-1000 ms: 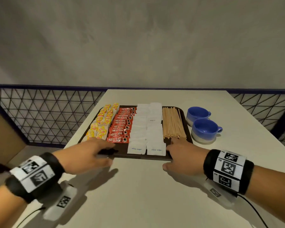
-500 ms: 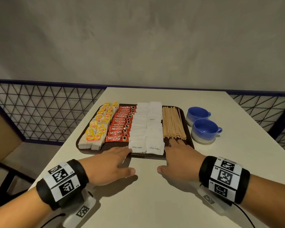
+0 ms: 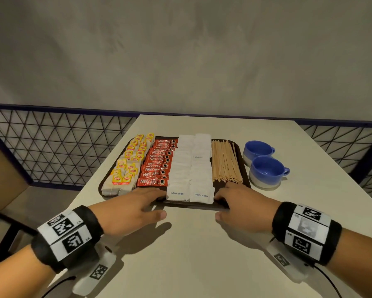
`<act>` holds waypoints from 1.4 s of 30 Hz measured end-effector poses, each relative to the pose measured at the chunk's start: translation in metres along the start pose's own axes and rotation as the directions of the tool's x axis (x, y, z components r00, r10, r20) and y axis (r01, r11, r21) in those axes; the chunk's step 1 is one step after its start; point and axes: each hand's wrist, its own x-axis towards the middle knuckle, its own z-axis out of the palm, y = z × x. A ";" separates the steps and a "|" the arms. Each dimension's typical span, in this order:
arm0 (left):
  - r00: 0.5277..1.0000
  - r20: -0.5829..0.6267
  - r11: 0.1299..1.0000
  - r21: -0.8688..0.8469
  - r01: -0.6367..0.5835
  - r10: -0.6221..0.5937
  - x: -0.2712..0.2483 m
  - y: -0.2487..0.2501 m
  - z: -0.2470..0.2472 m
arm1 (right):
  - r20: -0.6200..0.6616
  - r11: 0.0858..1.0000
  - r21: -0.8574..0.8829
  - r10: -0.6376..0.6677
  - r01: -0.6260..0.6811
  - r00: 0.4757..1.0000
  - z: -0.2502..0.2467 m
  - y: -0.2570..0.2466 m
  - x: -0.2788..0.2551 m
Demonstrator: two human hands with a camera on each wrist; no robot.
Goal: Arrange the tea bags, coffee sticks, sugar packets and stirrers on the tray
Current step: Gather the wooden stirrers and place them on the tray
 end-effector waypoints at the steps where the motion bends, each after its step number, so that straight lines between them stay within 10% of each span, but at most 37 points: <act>1: 0.999 -0.034 1.000 -0.011 0.009 -0.009 -0.006 -0.005 -0.006 | -0.035 0.999 0.052 -0.008 0.009 0.999 -0.001 0.005 -0.002; 9: 0.917 -0.297 0.937 0.142 0.320 -0.267 -0.026 -0.071 -0.050 | -0.103 0.969 0.248 0.046 -0.020 0.994 -0.010 0.039 -0.005; 19: 0.943 -0.300 0.933 0.278 0.230 -0.143 -0.018 -0.083 -0.038 | -0.132 0.982 0.188 0.031 -0.006 0.991 -0.001 0.029 0.007; 42: 0.902 -0.337 0.885 0.282 0.369 -0.268 0.014 -0.094 -0.038 | -0.121 0.998 0.066 0.021 -0.013 0.992 0.003 0.028 0.041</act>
